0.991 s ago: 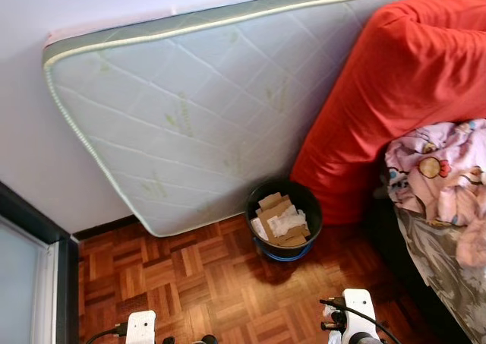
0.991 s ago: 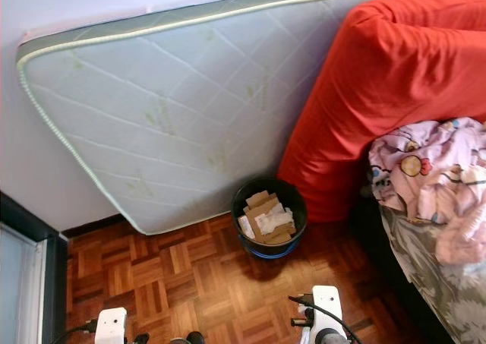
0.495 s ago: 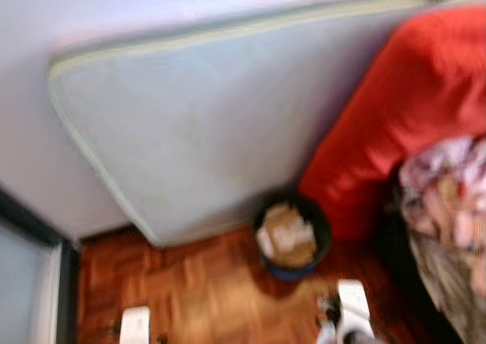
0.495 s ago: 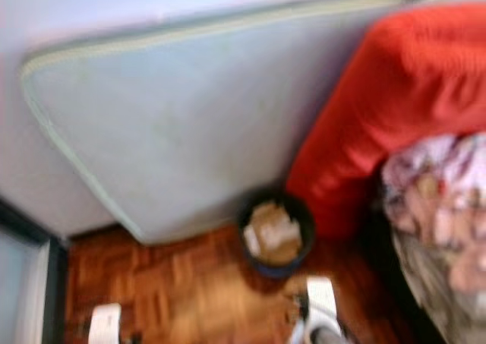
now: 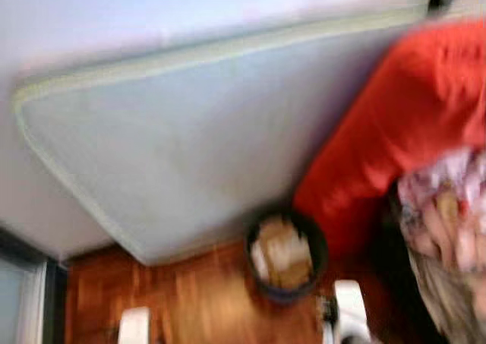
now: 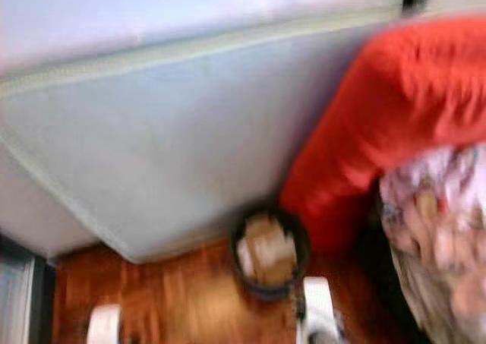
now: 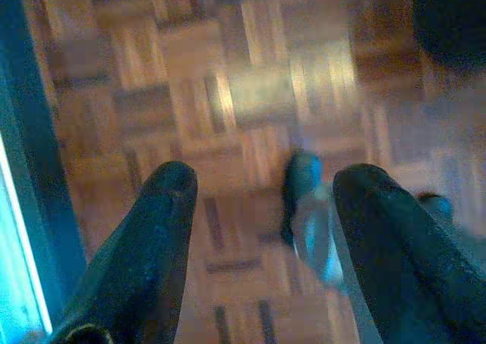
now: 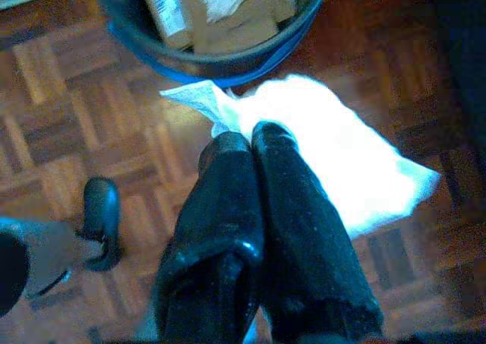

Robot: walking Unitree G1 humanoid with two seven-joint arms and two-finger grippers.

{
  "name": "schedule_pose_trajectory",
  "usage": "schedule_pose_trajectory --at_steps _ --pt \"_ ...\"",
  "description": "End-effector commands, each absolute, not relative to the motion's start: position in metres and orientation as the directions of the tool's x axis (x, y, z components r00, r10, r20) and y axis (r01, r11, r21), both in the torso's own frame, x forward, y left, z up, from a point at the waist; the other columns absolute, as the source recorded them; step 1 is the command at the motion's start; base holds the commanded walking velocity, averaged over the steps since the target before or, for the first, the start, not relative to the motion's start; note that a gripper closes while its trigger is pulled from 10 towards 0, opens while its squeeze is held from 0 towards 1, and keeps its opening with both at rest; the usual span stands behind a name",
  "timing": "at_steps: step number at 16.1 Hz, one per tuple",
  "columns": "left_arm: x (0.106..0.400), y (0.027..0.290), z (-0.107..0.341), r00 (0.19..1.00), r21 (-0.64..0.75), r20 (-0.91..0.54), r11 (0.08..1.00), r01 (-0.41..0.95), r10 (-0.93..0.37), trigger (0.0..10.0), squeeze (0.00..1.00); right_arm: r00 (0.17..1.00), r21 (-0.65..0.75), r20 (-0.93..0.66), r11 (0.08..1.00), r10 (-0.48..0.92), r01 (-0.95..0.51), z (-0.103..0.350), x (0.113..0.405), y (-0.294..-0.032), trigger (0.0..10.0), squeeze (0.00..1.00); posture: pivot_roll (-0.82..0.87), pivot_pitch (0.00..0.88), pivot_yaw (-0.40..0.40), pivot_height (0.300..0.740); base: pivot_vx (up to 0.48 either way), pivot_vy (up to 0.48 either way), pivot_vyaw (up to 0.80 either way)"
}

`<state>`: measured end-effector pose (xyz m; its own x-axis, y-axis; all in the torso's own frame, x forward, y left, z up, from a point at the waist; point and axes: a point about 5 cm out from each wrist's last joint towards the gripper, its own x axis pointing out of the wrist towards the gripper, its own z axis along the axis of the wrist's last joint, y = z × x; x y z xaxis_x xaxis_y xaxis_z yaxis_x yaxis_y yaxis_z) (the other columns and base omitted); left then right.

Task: Clean up the room

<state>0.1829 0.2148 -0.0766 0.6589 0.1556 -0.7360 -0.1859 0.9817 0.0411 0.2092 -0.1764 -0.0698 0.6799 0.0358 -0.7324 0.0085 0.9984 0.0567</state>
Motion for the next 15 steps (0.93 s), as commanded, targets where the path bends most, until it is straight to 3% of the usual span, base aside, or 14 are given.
schedule_pose_trajectory --at_steps 1,9,12,15 --pt "0.1732 0.2074 -0.083 0.632 0.024 -0.762 0.982 -0.188 0.14 10.0 0.0 0.654 0.035 -0.757 0.999 0.008 0.029 -0.075 0.1977 -0.1875 10.0 0.0 0.03 0.185 -0.013 0.74 0.296 0.0 0.0" --pt "0.1734 0.2074 -0.0826 0.638 0.025 -0.757 0.982 -0.187 0.14 10.0 0.0 0.681 0.049 -0.731 0.999 0.048 -0.018 -0.0723 0.2008 -0.1856 10.0 0.0 0.03 0.188 -0.012 0.74 0.296 0.0 0.0" --pt "0.1737 0.2076 -0.0821 0.646 0.026 -0.75 0.983 -0.184 0.141 10.0 0.0 0.696 0.065 -0.715 0.998 0.063 -0.024 -0.0711 0.2017 -0.1846 10.0 0.0 0.03 0.191 -0.012 0.74 0.275 0.0 0.69" --pt "0.1771 0.207 -0.0776 0.708 -0.003 -0.693 0.981 -0.193 0.137 10.0 0.0 0.738 0.107 -0.669 0.994 0.092 -0.027 -0.0679 0.2037 -0.1831 10.0 0.0 0.03 0.198 -0.012 0.74 0.0 0.0 0.0"
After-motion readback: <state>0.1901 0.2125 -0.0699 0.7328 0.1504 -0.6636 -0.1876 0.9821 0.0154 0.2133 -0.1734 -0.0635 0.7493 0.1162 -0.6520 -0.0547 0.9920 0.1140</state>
